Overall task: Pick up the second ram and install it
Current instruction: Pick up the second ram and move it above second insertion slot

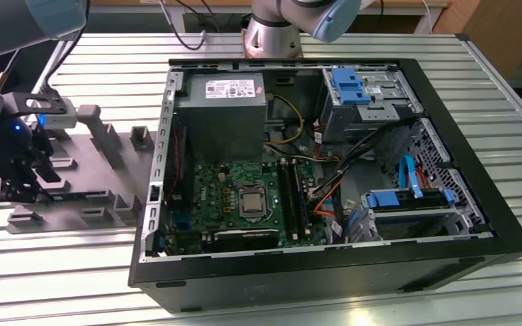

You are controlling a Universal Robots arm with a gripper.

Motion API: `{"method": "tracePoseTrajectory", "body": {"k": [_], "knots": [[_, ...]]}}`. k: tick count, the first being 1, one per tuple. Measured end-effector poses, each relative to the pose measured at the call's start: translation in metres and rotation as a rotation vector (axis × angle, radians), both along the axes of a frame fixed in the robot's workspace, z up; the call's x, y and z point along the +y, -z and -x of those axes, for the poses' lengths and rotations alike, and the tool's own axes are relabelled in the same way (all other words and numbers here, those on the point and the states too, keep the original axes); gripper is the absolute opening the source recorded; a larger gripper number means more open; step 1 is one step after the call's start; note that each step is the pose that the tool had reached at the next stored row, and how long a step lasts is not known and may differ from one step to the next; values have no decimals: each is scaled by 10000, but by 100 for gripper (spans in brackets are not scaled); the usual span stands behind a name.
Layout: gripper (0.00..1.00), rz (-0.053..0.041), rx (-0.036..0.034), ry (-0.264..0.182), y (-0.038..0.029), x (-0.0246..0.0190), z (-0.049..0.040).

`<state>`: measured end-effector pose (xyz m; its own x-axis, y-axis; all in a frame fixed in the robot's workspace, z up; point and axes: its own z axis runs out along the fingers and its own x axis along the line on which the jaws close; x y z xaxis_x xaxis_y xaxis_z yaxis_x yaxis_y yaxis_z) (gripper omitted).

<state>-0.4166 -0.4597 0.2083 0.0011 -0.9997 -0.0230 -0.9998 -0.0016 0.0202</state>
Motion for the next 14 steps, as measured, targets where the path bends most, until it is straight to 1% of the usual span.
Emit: {"method": "tracePoseTrajectory", "body": {"k": [2,4,5,10,11,14], "knots": [[43,12,-15,1,25,0,0],[43,21,-17,0,26,0,1],[36,23,-18,1,26,0,1],[35,20,-26,1,46,0,0],[28,21,-26,1,54,0,0],[28,25,-30,1,83,-1,1]]}}
